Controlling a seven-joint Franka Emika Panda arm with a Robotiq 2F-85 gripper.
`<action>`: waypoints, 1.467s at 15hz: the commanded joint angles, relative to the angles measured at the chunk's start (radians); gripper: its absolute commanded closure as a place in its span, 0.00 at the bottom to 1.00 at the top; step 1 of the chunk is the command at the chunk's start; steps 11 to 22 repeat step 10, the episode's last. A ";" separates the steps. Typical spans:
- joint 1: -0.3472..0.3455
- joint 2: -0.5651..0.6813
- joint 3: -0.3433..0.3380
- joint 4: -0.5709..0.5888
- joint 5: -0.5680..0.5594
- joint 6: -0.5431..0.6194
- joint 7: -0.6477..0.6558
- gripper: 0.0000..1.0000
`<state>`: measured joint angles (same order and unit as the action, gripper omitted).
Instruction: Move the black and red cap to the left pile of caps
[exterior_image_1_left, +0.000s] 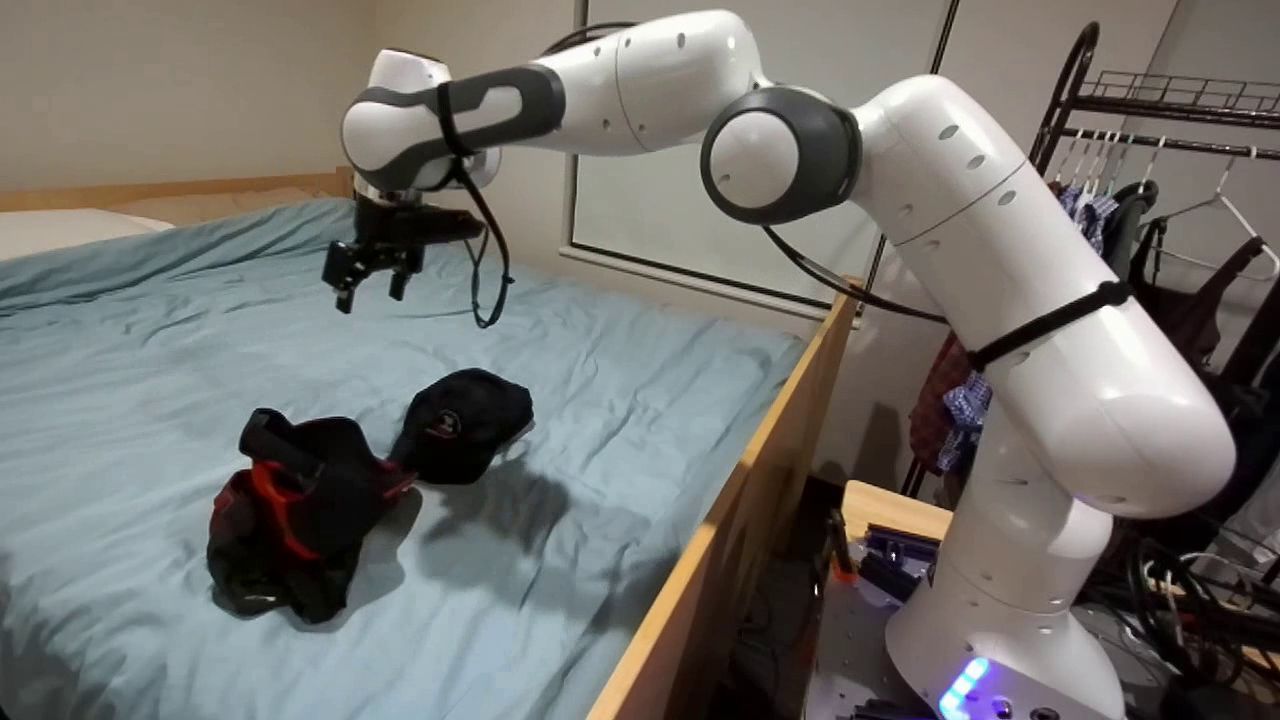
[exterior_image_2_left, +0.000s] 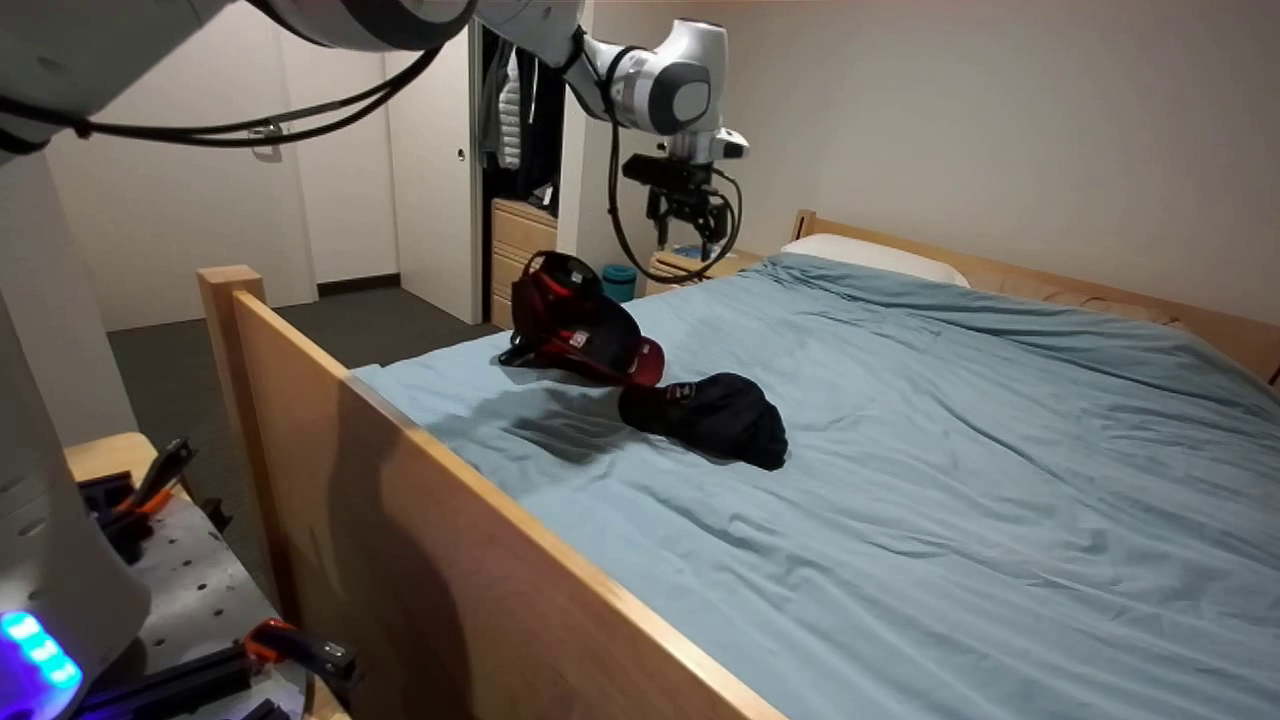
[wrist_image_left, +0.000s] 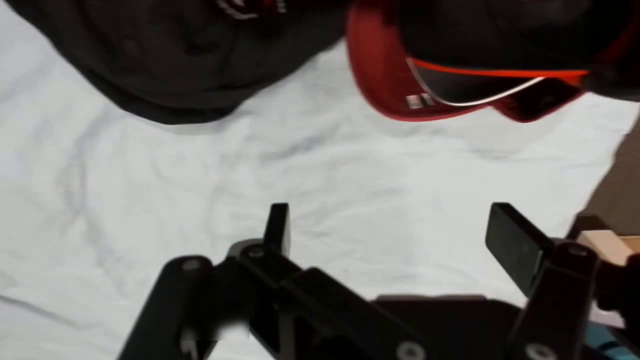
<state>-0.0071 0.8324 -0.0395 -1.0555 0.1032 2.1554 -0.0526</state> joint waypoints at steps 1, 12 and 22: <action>-0.028 -0.075 -0.092 -0.122 -0.109 0.036 0.086 0.00; -0.070 -0.035 -0.135 -0.137 -0.213 0.044 0.068 0.00; -0.070 -0.035 -0.135 -0.137 -0.213 0.044 0.068 0.00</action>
